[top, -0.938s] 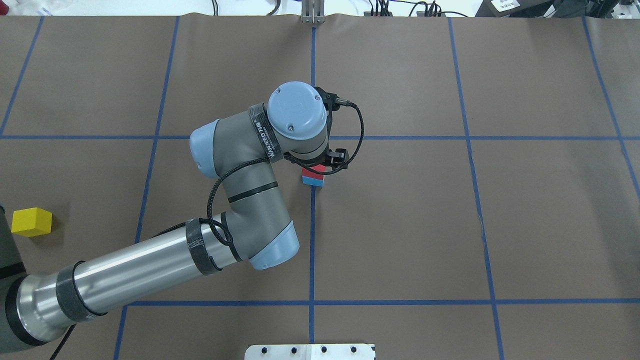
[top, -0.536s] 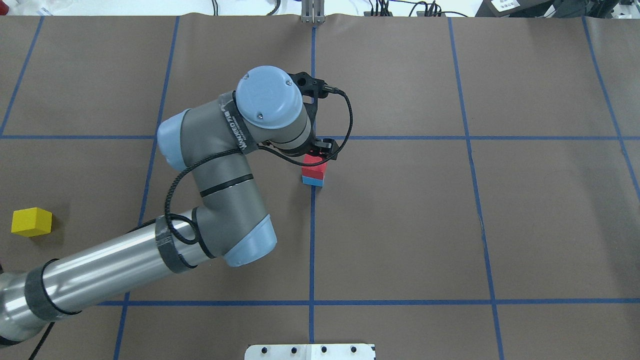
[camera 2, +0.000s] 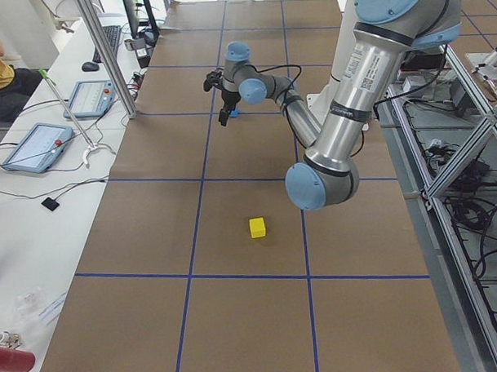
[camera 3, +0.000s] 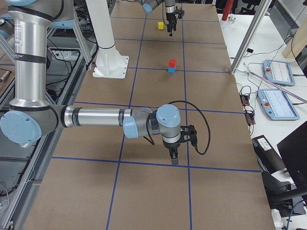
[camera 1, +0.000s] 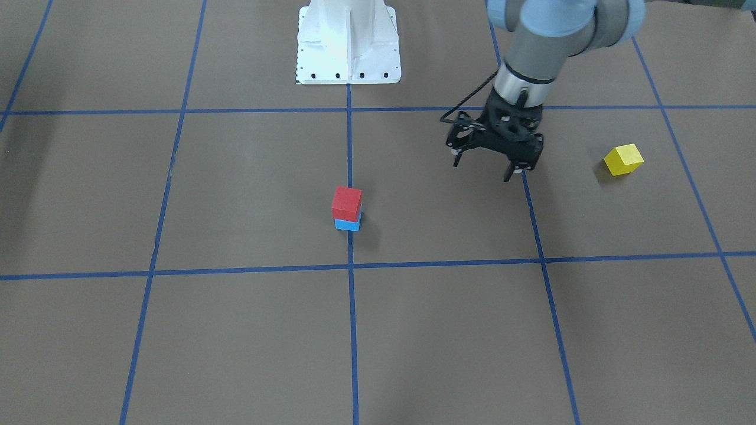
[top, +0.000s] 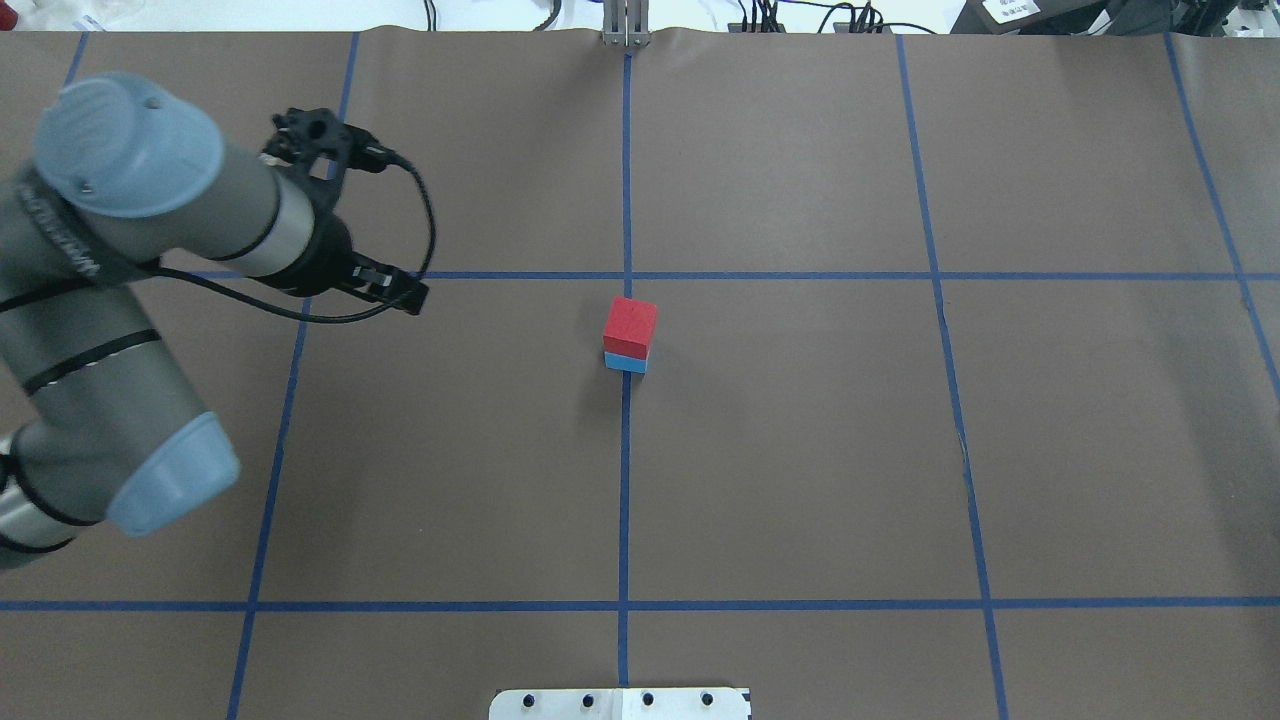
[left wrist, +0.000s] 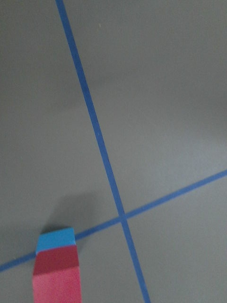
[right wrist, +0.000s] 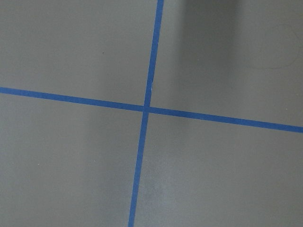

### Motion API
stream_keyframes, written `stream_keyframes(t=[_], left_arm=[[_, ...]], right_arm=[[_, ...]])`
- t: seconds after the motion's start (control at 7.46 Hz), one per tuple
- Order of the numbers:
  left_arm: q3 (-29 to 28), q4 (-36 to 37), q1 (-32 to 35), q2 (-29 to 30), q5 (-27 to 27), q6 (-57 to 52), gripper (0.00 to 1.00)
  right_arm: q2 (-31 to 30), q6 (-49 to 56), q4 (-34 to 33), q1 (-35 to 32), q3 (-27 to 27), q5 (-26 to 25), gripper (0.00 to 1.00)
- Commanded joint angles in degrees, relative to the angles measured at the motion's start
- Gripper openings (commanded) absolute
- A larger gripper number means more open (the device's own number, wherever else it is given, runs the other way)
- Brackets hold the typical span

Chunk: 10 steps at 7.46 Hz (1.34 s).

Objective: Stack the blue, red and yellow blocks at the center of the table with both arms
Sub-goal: 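Open the left gripper and pull it back from the stack, then lower the left gripper onto the yellow cube and close on it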

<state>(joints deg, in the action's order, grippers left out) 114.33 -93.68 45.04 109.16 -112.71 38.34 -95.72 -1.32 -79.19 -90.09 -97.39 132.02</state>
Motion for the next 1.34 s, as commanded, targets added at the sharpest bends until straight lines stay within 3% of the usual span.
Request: stream_keyframes(t=[0.0,0.13,0.27,0.54,0.8,1.21], left_arm=[[6.33,-2.89,7.57,-18.99,-1.46,-7.14,1.00],[5.91,-10.22,7.78,-26.46,-1.46,-2.01,1.00],[3.03,-19.43,7.69,-30.89,-1.12,9.71,1.00],[-6.53,-39.21,7.34,-36.63,-1.46,20.08,1.00],[-10.43,-43.51,6.64,-37.52,-1.38,23.18,1.00],[-10.80,-43.69,3.22,-37.52,-0.32,25.55,1.00]], right_arm=[[-0.17,-0.08,-0.09,0.00,0.09,-0.01,1.00],[-0.34,0.18,-0.09,0.00,0.44,-0.18,1.00],[-0.78,0.35,0.00,0.00,0.45,-0.18,1.00],[-0.87,0.00,0.00,0.00,0.01,-0.10,1.00],[-0.87,0.09,0.00,0.00,-0.08,-0.10,1.00],[-0.87,0.09,0.00,0.00,0.01,-0.18,1.00]])
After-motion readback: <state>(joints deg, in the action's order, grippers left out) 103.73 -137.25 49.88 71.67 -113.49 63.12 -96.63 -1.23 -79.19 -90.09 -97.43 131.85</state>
